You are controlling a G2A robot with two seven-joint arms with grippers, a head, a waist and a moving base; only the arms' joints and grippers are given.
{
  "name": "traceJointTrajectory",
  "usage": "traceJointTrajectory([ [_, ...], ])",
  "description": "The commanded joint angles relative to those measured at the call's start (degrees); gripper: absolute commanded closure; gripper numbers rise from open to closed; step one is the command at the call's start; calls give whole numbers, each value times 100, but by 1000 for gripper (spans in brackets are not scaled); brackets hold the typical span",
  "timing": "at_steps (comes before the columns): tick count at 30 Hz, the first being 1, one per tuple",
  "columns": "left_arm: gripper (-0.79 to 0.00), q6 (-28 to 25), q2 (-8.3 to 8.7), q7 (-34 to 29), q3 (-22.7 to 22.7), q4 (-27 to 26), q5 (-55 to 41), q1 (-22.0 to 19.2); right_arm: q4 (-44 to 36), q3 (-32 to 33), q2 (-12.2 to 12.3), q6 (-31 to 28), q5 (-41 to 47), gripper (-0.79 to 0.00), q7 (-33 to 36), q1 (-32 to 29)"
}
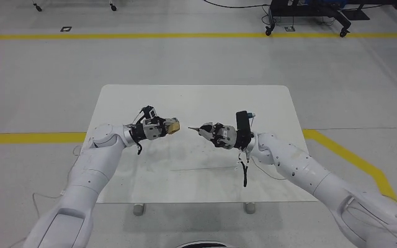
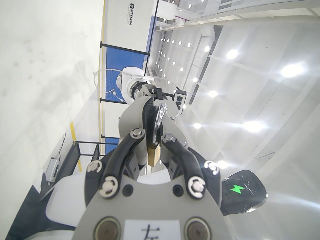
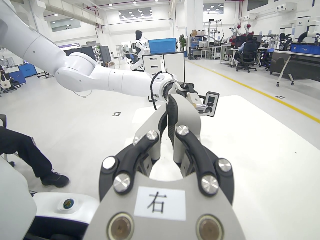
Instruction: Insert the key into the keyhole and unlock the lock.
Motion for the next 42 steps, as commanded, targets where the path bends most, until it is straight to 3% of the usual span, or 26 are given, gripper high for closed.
traceJointTrajectory([
  [1, 0, -350, -14, 505, -77, -218, -105, 150, -39, 50, -30, -188, 299, 0, 105, -44],
  [5, 0, -814, -98, 1200, -25, -667, -310, 466, 162, 212, -125, -135, 1286, 0, 109, -275],
  [10, 0, -1310, -203, 2148, 90, -851, -237, 600, 106, 187, -283, 42, 2442, 0, 863, -507],
  [16, 0, -2105, -274, 2895, 122, -1131, 95, 759, 78, 186, -480, 271, 3000, 0, 1472, -584],
  [23, 0, -2612, -285, 3410, 64, -1441, 611, 977, 166, 352, -669, 271, 3047, 0, 1434, -646],
  [42, 0, -2592, -271, 3698, -154, -1765, 1174, 1204, 545, 698, -1064, 253, 2943, 0, 1801, -757],
])
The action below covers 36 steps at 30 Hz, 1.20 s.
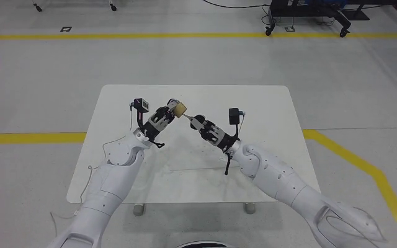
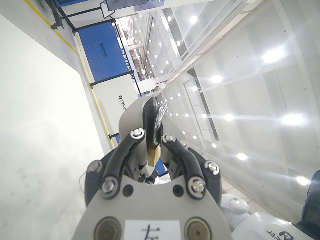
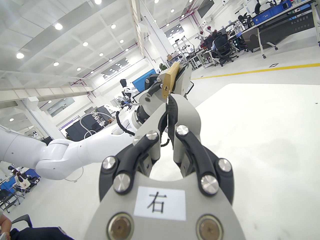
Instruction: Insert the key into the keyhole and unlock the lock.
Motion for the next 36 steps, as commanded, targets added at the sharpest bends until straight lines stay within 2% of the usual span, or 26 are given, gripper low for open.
traceJointTrajectory([
  [1, 0, 4, -4, -7, -8, 1, 1, 0, 37, 38, -28, -4, 1, 0, 31, -4],
  [20, 0, -20, -44, -25, -100, 144, 115, -54, 125, 501, -218, -186, -157, 0, 386, -175],
  [36, 0, -121, -58, -11, -154, 136, 372, 24, 130, 780, -373, -86, -251, 0, 663, -292],
])
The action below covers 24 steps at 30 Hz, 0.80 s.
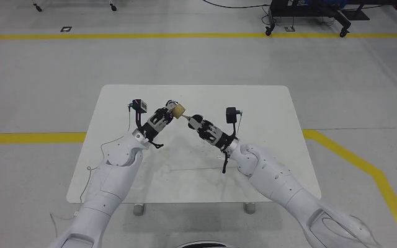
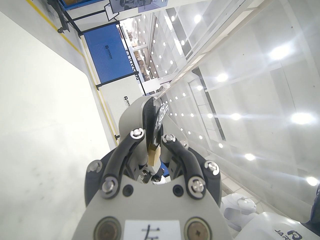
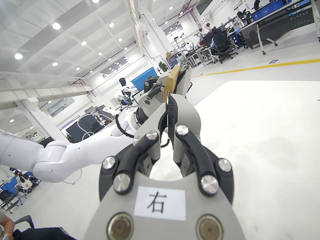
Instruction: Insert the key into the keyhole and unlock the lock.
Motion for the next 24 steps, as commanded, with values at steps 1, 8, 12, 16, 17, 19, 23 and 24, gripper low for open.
traceJointTrajectory([
  [1, 0, -4, -4, 12, -5, -5, 4, 5, 9, 25, -17, 39, -9, 0, 22, -11],
  [8, 0, -60, -15, 49, -28, -45, 44, 27, 28, 103, -92, 69, -45, 0, 129, -39],
  [12, 0, -75, -26, 92, -16, -54, 117, 30, 13, 122, -135, 90, -115, 0, 206, -54],
  [16, 0, -182, -34, 223, -19, -65, 300, 36, 27, 145, -178, 75, -133, 0, 275, -60],
  [17, 0, -209, -36, 264, -21, -65, 345, 40, 37, 157, -188, 67, -136, 0, 286, -60],
  [19, 0, -273, -40, 353, -25, -73, 449, 48, 53, 178, -206, 36, -136, 0, 309, -64],
  [23, 0, -358, -45, 482, -21, -103, 667, 69, 93, 233, -235, -20, -137, 0, 364, -66],
  [24, 0, -371, -44, 512, -28, -101, 722, 71, 100, 252, -240, -34, -143, 0, 376, -66],
])
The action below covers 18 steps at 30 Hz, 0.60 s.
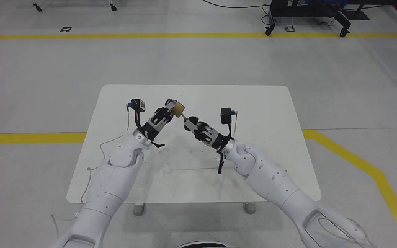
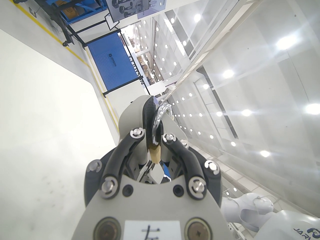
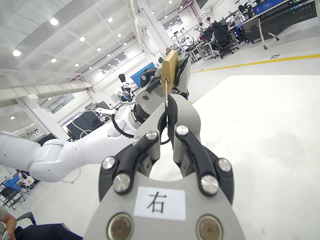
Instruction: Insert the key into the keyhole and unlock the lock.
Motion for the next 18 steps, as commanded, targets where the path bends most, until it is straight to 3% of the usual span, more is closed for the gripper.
traceJointTrajectory([
  [1, 0, -14, -1, 42, -4, -8, 65, 6, 9, 34, -7, -32, -13, 0, 19, -3],
  [6, 0, -60, 37, -52, -206, 32, -19, 1, 110, 245, 52, -467, 84, 0, 292, -38],
  [9, 0, 117, 89, -332, -374, 57, -148, 15, 170, 416, 155, -1059, 458, 0, 747, -144],
  [12, 0, 582, 138, -825, -507, 67, -477, 7, 131, 445, 214, -1071, 575, 0, 1145, -148],
  [15, 0, 1487, 187, -1322, -564, 141, -640, -99, 131, 445, 214, -1071, 575, 0, 1145, -148],
  [18, 0, 1601, 197, -1374, -580, 139, -623, -119, 131, 445, 214, -1071, 575, 0, 1145, -148],
])
